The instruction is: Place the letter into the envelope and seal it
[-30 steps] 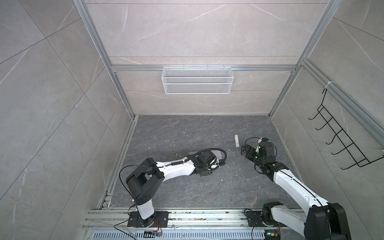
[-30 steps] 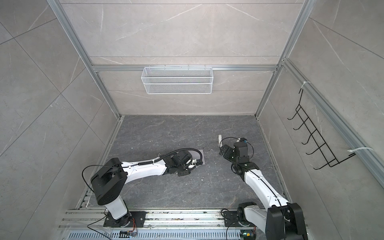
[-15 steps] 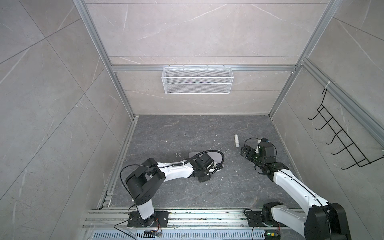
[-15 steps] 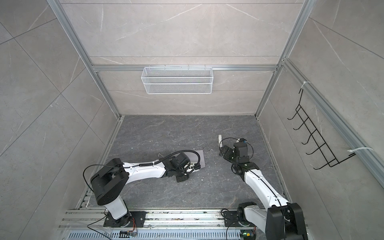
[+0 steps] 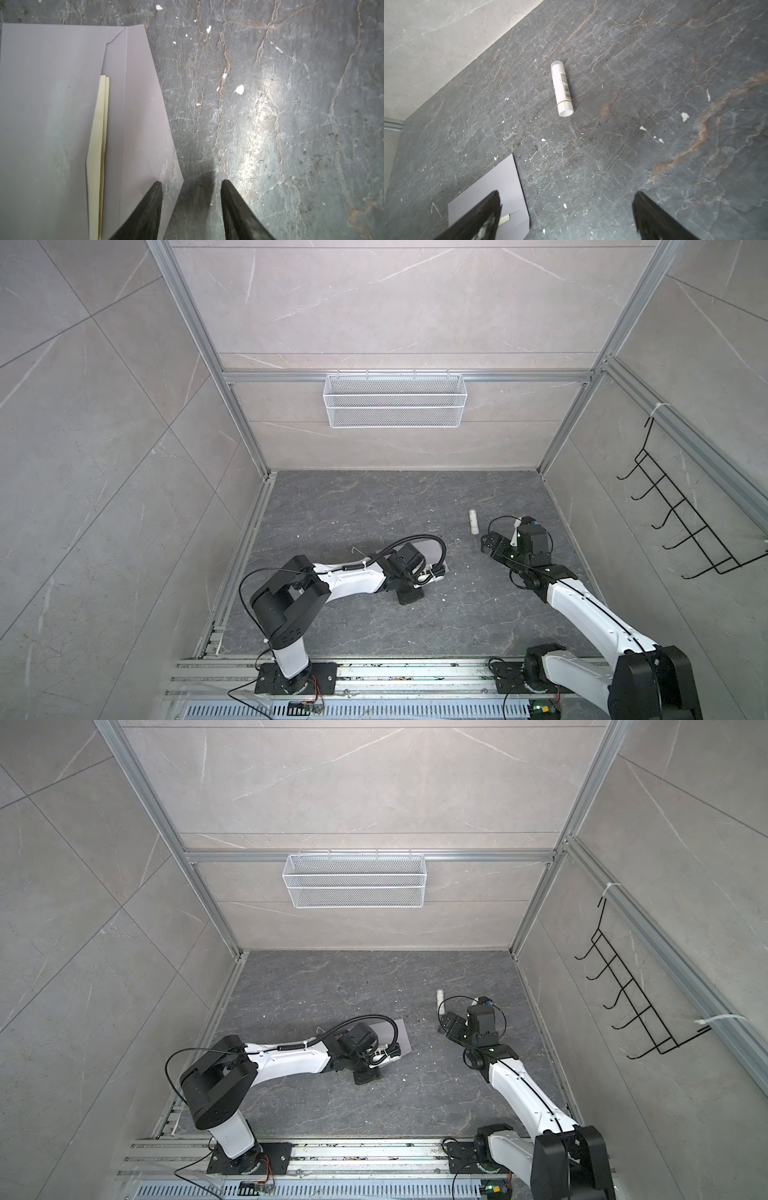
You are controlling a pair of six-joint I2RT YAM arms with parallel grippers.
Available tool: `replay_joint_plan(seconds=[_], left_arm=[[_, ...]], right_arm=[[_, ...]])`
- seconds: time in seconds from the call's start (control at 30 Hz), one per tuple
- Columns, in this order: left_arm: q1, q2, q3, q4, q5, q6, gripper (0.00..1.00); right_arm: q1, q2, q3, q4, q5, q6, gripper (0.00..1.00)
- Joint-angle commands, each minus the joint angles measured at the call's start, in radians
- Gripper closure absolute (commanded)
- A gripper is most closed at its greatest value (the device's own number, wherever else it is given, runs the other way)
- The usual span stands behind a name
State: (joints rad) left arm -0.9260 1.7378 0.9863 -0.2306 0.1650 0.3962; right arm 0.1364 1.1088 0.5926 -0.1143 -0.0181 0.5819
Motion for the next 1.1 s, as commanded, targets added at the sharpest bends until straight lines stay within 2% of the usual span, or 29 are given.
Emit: replay_joint_plan(seconds=[0.0, 0.37, 1.07], left_arm=[[0.015, -0.001, 0.018, 0.001, 0.08, -0.019, 0.48], [0.056, 0.038, 0.041, -0.036, 0.182, -0.033, 0.44], [0.06, 0.138, 0.133, -0.142, 0.177, -0.034, 0.35]], right_arm=[[-0.003, 0.005, 0.006, -0.026, -0.012, -0.02, 0.0], [-0.006, 0.029, 0.016, -0.022, -0.031, -0.024, 0.0], [-0.011, 0.063, 0.041, -0.029, -0.06, -0.044, 0.0]])
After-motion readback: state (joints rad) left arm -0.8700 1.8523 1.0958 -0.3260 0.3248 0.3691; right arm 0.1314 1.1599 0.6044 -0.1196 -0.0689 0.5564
